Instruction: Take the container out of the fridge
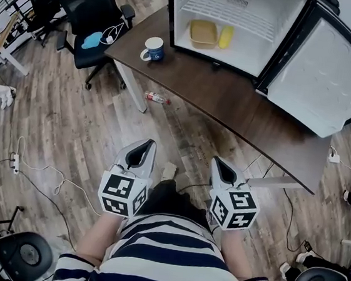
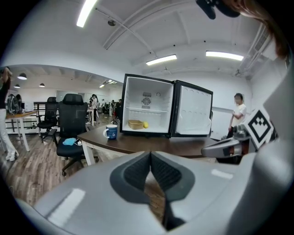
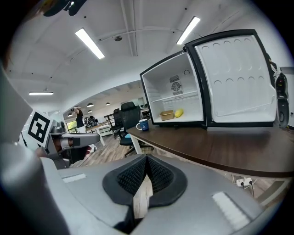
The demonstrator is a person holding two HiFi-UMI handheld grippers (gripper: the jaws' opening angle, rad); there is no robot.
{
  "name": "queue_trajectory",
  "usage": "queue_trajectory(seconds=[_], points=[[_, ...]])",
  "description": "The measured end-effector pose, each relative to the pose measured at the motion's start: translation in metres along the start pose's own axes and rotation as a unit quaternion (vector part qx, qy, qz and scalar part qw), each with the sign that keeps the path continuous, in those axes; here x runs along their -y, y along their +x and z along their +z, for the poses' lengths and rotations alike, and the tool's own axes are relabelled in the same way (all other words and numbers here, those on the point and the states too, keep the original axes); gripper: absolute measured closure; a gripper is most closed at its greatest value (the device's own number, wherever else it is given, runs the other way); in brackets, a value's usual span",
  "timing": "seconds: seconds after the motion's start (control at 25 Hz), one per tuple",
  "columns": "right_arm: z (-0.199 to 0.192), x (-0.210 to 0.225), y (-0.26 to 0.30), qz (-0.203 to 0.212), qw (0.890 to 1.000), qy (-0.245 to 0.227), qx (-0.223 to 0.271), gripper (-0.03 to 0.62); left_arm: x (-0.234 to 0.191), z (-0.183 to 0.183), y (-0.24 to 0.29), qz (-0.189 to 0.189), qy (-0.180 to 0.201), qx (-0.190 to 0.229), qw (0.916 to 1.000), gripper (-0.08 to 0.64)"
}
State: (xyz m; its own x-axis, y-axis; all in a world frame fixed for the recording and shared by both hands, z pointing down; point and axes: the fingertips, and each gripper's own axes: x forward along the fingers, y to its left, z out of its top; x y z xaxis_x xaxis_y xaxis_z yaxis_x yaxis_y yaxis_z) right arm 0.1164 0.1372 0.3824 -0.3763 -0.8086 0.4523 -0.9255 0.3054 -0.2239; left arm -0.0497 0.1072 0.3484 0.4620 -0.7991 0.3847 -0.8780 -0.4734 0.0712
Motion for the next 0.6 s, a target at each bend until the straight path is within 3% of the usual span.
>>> queue_trajectory(seconds=[0.6], points=[[0.036,0.007,0.082,0.031,0.998,-0.051,-0.023,0.6,-0.046,0.017,0.075,-0.007,-0.009,-0.001,0.9999,0.56]])
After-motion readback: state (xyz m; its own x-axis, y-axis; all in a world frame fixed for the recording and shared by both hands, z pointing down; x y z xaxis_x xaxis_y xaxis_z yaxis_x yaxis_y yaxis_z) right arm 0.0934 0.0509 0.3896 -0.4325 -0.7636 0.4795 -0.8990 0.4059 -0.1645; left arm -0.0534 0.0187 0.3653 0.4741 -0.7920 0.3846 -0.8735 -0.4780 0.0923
